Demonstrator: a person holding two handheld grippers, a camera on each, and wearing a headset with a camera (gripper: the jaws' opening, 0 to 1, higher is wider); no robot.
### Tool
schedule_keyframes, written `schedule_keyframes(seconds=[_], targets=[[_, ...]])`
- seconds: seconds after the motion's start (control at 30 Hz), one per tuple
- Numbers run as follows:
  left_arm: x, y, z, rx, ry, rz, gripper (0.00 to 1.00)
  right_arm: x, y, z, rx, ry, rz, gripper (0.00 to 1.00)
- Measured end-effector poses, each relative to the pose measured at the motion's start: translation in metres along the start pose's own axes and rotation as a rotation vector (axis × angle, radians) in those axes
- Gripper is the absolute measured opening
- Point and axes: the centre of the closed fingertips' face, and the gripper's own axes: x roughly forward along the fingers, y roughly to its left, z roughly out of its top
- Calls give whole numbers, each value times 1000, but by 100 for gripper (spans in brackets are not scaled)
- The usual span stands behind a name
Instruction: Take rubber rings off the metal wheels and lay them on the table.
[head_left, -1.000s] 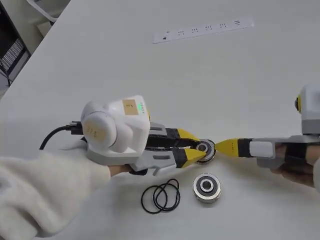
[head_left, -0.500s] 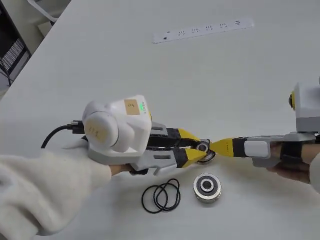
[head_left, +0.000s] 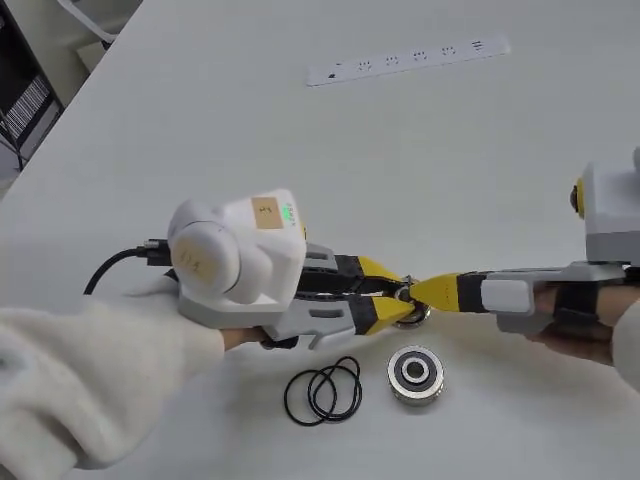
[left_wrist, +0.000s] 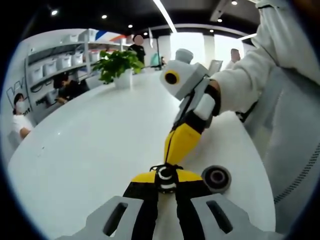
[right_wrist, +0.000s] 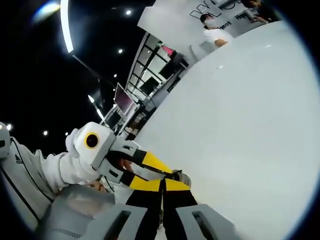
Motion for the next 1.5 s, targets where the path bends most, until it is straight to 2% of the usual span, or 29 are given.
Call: schedule_keyframes(seconds=[0.67, 0.83, 0.97, 1.07, 1.13, 1.3, 1.37, 1.43, 1.5], targets=[[2, -1, 1, -11, -2, 4, 12, -5, 8, 5, 41, -46, 53, 0], [2, -1, 2, -23, 12, 12, 13, -6, 3, 6, 39, -56, 25, 0], [-1, 0, 1, -12, 45, 18, 13, -9, -2, 6, 42, -57, -6, 0], [-5, -2, -2, -3, 63, 8, 8, -11, -4, 6, 40, -59, -20, 0], [-6, -2, -3, -9, 65, 8, 3, -10, -3, 6, 47, -58, -15, 0], [-5, -3, -3, -1, 66, 13, 4, -7, 4, 4, 40, -49, -1, 0], [-5, -4, -2, 3, 67, 11, 4, -8, 12, 12, 57, -79, 32, 0], [-5, -5, -3, 2, 68, 9, 4, -9, 2, 12, -14, -51, -33, 0], [-8, -6, -4, 3, 80, 5, 3, -9, 4, 13, 3, -52, -15, 0]])
